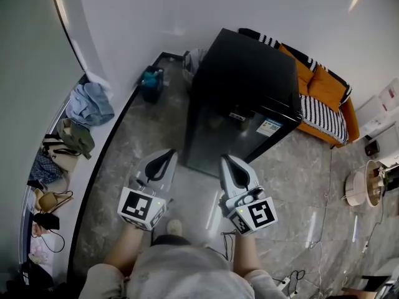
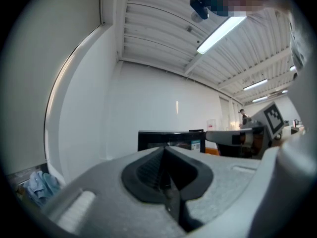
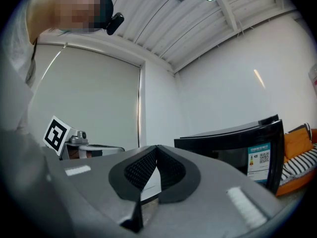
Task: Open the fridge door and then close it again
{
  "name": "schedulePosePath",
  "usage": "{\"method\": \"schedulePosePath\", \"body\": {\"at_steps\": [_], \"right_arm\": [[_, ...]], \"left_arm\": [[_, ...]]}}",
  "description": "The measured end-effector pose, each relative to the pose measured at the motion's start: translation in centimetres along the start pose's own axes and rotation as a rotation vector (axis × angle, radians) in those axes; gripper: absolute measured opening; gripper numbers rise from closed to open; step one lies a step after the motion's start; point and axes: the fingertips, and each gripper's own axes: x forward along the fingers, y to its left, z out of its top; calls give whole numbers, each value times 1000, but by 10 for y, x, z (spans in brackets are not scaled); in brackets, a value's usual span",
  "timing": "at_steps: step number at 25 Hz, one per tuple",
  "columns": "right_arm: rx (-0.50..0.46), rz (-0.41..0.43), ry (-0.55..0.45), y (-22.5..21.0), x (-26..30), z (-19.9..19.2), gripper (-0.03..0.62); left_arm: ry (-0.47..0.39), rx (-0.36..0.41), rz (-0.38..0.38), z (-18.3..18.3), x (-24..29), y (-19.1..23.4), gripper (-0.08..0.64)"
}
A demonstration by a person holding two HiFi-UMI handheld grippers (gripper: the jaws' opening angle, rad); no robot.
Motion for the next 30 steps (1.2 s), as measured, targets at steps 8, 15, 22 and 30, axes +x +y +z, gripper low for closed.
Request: {"method": "schedulePosePath", "body": {"at_steps": [8,15,22,30], "right_arm": [[-3,-63,19,-12,47,-19,-3],[15,-126,45,-31,62,-45,-3],[46,-167,90,-43,61,-83,-3],[74,-193,107,-58,63,-110,-3]], "left_arm": [[32,-11,-62,-18,27,47,2],[91,-37,-88,-58,49,74,2],[156,-50,-129,-101,65,76,2],[179,-77,-136,-140,104,96,52]]}}
